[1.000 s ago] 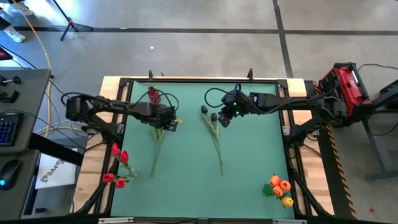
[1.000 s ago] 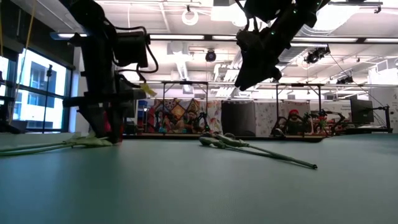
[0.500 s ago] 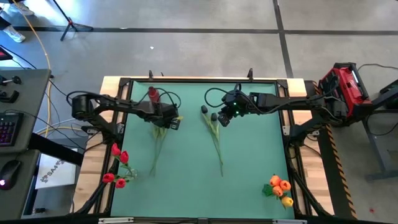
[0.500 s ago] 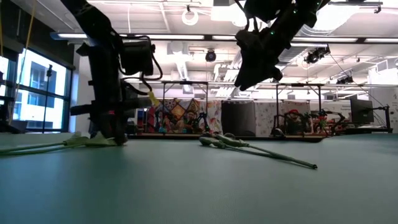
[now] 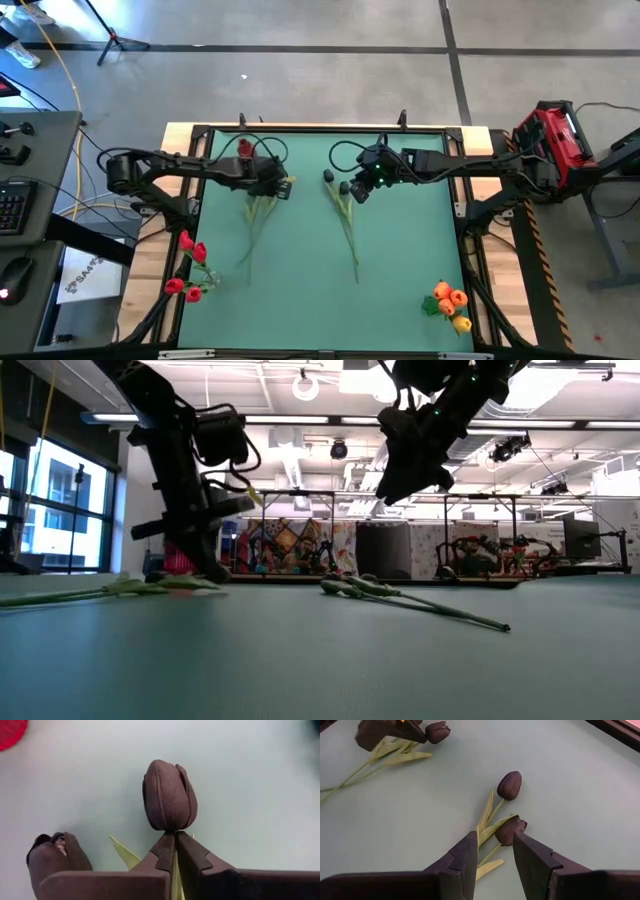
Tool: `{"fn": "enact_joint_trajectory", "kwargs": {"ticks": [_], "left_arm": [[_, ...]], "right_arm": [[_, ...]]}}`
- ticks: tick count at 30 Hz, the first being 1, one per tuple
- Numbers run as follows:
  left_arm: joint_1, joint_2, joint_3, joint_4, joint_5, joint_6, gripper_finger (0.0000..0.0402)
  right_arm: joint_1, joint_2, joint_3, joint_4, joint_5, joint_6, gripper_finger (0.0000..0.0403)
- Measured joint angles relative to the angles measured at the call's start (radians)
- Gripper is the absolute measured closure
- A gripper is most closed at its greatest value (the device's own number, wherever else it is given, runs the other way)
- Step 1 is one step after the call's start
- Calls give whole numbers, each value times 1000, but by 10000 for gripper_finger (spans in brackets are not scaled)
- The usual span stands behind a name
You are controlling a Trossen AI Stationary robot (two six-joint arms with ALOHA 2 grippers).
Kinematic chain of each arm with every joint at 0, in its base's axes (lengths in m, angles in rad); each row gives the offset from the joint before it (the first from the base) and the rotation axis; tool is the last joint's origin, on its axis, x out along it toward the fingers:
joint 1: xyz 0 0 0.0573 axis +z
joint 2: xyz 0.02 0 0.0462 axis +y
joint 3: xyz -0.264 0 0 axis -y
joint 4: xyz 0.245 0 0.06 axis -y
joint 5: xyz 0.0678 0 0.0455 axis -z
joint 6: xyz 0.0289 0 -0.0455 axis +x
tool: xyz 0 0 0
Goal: Sort flowers into vase by color
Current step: Put the black flower into the red vase
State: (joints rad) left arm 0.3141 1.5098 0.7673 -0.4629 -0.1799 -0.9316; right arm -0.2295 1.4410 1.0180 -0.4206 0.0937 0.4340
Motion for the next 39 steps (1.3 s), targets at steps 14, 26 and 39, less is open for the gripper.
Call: {"fn": "enact_joint_trajectory", "kwargs": {"ticks": [14,26,39], "left_arm": [[6,-61,0,23,10,-30,401],[6,-324,1,143,-27,-16,401],[6,-587,120,367,-332,549,401]], "right_arm": [[1,0,0,-1,-1,11,289],[1,0,0,-10,-1,3,289],[1,0,0,-9,0,-13,289]]}}
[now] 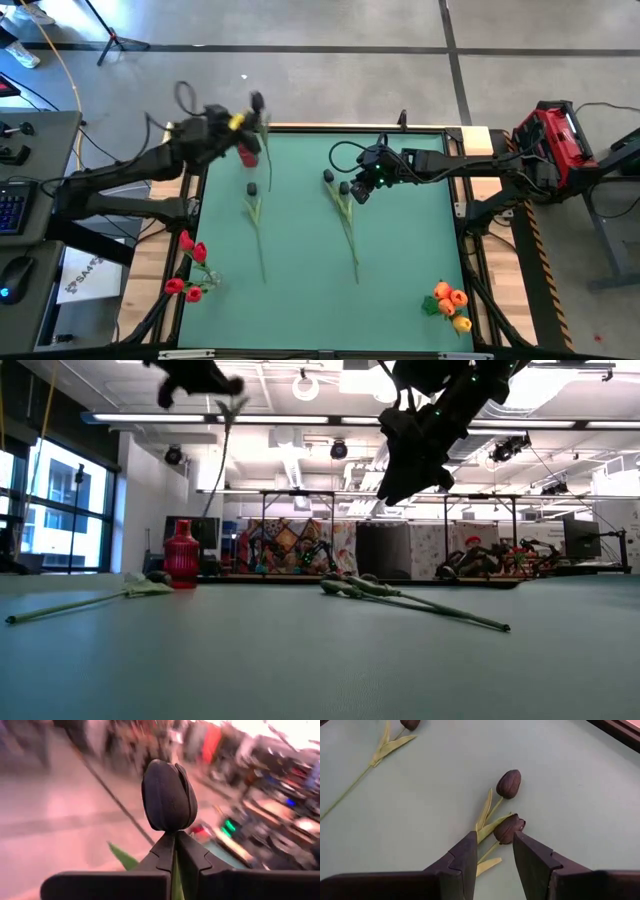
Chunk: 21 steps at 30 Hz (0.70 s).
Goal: Sort flowers into vase by color
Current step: Put the black flower into the red vase
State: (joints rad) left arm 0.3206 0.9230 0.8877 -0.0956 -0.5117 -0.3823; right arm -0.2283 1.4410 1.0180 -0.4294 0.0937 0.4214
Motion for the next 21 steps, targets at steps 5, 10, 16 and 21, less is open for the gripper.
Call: {"fn": "enact_joint_trajectory", "kwargs": {"ticks": [5,10,16,21], "left_arm": [[2,-58,12,116,-219,294,401],[49,-78,11,154,-276,385,401],[145,-71,11,159,-311,324,401],[200,-70,11,171,-293,350,401]], "right_arm": [[0,0,0,0,0,10,289],[0,0,0,0,0,19,289],[0,0,0,0,1,16,289],[0,0,0,0,0,16,289]]}}
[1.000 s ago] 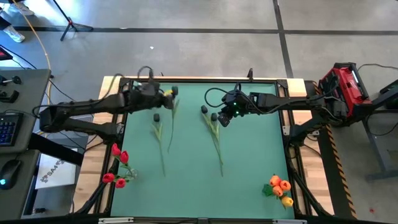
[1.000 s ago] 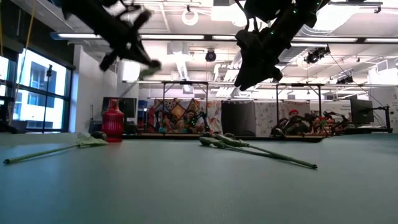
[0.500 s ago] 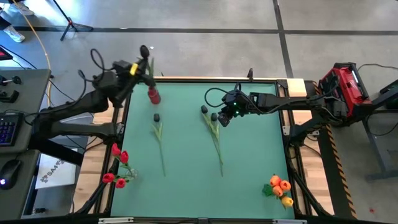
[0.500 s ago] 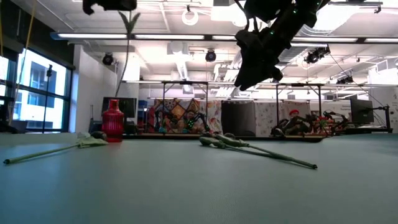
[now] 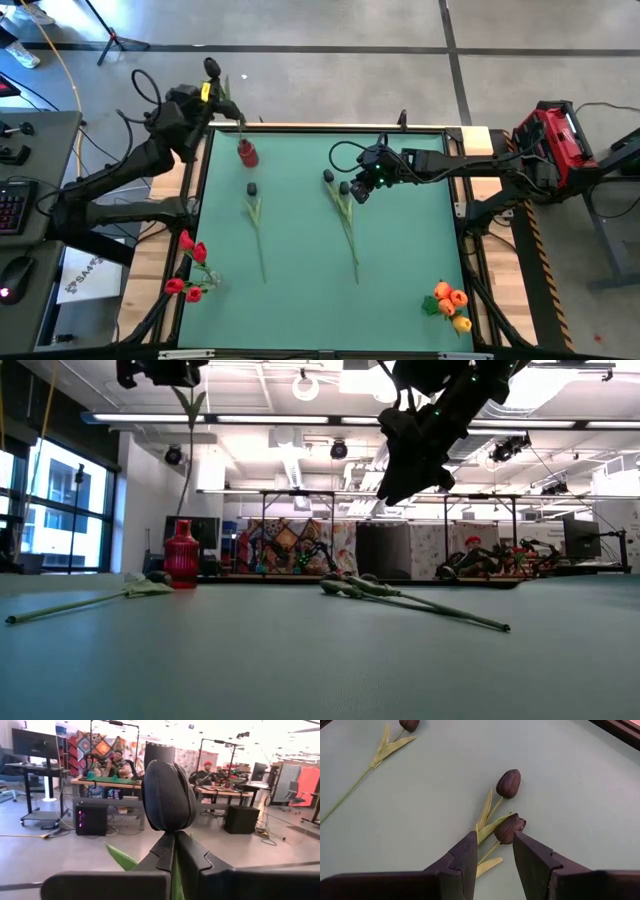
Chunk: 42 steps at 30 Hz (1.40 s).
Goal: Sort flowers into vase by color
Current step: Put the black flower into the red vase
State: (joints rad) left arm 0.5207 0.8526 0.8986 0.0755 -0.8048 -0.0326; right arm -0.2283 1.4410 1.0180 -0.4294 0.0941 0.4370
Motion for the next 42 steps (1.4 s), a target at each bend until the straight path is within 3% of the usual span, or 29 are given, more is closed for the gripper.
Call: {"fn": "enact_joint_trajectory", "kwargs": {"ticks": [15,33,42], "left_arm": [[115,64,0,58,40,-48,401],[115,81,0,93,36,-18,401],[115,80,0,-19,36,-78,401]], "right_arm": [[-1,0,0,0,7,-18,289],[-1,0,0,0,8,-16,289],[-1,0,0,0,8,-8,289]]}}
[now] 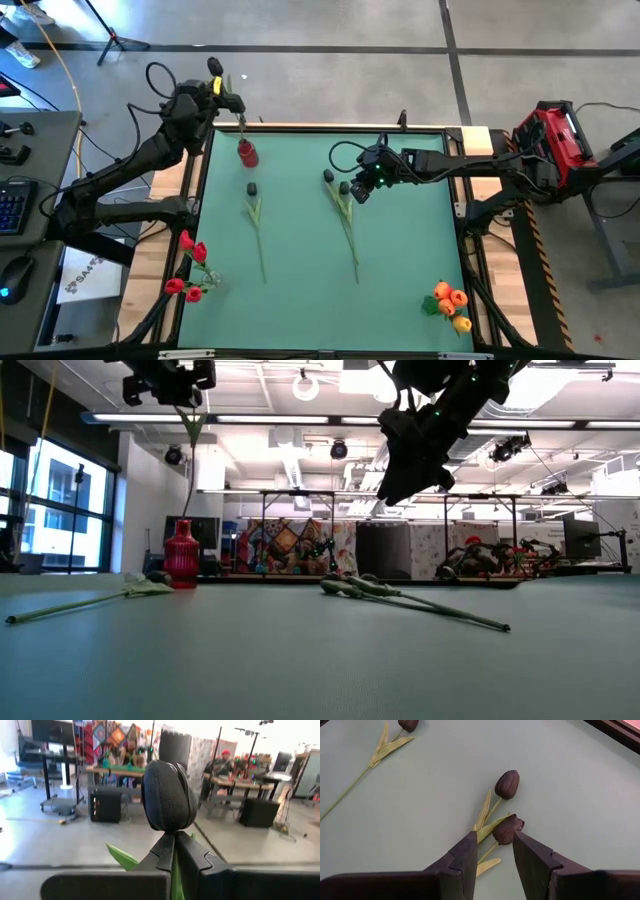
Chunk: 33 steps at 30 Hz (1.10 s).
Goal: Sort flowers into vase by color
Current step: Put the black flower into the red vase
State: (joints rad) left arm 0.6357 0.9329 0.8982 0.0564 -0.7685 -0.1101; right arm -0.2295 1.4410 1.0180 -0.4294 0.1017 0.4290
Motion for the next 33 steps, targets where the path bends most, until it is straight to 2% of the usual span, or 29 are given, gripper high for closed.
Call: {"fn": "enact_joint_trajectory", "kwargs": {"ticks": [5,11,15,21,24,28,33], "left_arm": [[-1,0,0,-117,11,-89,401],[-1,-6,0,-246,123,-123,389],[-1,-15,0,-311,136,-154,359],[-1,-34,0,-401,140,-181,292],[-1,-52,0,-433,178,-203,266],[-1,-90,0,-449,226,-204,249],[-1,-142,0,-462,270,-205,245]], "right_arm": [[0,0,0,0,-1,0,289],[0,0,0,0,-13,25,289],[0,0,0,0,-35,44,289],[0,0,0,0,-53,47,289],[1,0,0,0,-54,64,289],[1,0,0,0,-73,69,289],[1,0,0,0,-102,72,289]]}}
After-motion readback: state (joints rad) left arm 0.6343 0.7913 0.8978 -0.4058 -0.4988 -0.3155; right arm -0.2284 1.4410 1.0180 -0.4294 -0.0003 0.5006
